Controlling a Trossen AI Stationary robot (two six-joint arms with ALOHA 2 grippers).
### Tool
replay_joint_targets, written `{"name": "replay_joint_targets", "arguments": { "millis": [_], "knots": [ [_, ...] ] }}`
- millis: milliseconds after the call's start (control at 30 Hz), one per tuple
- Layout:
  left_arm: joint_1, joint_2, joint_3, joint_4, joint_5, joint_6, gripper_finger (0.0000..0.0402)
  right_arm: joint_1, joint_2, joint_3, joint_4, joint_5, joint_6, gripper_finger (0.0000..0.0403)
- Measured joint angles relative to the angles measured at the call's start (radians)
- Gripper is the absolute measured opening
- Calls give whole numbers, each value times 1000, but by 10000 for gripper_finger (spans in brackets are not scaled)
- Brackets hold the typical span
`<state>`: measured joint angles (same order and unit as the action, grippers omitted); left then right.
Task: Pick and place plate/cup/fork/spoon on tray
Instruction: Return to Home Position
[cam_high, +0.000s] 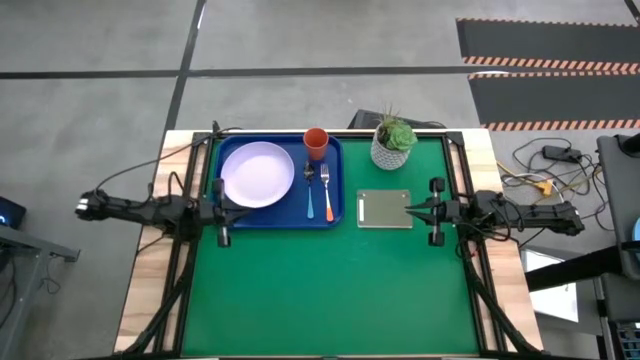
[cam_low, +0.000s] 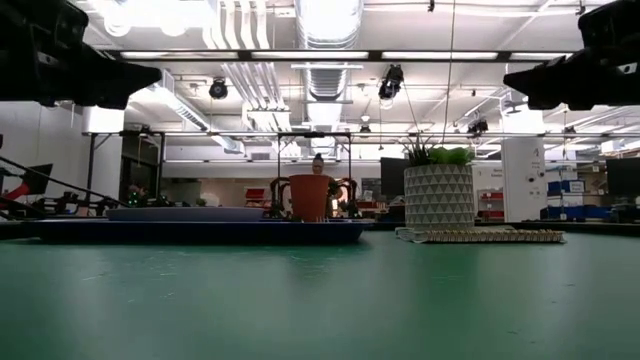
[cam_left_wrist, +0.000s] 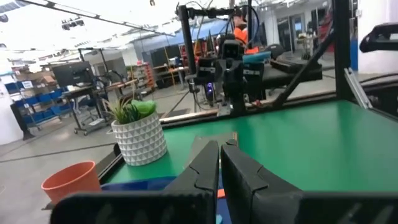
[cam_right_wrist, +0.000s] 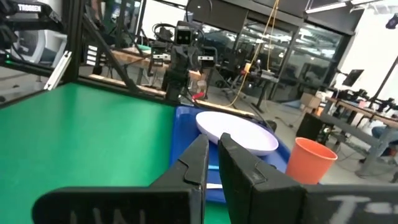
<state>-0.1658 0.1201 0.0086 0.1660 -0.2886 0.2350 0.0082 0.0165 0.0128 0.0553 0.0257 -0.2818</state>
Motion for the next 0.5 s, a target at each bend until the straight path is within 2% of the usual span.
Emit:
{"name": "replay_joint_targets", "arguments": {
  "millis": [500],
  "knots": [
    [0, 107, -1, 3, -3, 1, 0, 0, 18, 0, 2, 1, 20, 27]
  ]
}}
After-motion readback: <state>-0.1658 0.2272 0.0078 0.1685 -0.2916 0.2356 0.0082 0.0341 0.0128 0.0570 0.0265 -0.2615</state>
